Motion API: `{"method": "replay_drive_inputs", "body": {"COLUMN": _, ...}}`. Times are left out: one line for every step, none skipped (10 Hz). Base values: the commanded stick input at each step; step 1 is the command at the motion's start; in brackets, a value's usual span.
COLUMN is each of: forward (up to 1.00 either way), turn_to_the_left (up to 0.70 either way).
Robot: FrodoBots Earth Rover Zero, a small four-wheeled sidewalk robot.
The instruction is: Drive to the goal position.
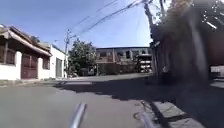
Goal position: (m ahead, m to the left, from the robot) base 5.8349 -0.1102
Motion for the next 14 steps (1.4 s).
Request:
{"method": "replay_drive_inputs", "body": {"forward": 0.85, "turn_to_the_left": 0.0}}
{"method": "replay_drive_inputs", "body": {"forward": 0.85, "turn_to_the_left": 0.0}}
{"method": "replay_drive_inputs", "body": {"forward": 0.85, "turn_to_the_left": 0.0}}
{"method": "replay_drive_inputs", "body": {"forward": 0.85, "turn_to_the_left": 0.0}}
{"method": "replay_drive_inputs", "body": {"forward": 0.85, "turn_to_the_left": 0.0}}
{"method": "replay_drive_inputs", "body": {"forward": 0.85, "turn_to_the_left": 0.0}}
{"method": "replay_drive_inputs", "body": {"forward": 0.85, "turn_to_the_left": 0.0}}
{"method": "replay_drive_inputs", "body": {"forward": 0.85, "turn_to_the_left": 0.0}}
{"method": "replay_drive_inputs", "body": {"forward": 0.85, "turn_to_the_left": 0.0}}
{"method": "replay_drive_inputs", "body": {"forward": 0.85, "turn_to_the_left": 0.0}}
{"method": "replay_drive_inputs", "body": {"forward": 0.85, "turn_to_the_left": 0.0}}
{"method": "replay_drive_inputs", "body": {"forward": 0.85, "turn_to_the_left": 0.0}}
{"method": "replay_drive_inputs", "body": {"forward": 0.85, "turn_to_the_left": 0.0}}
{"method": "replay_drive_inputs", "body": {"forward": 0.85, "turn_to_the_left": 0.0}}
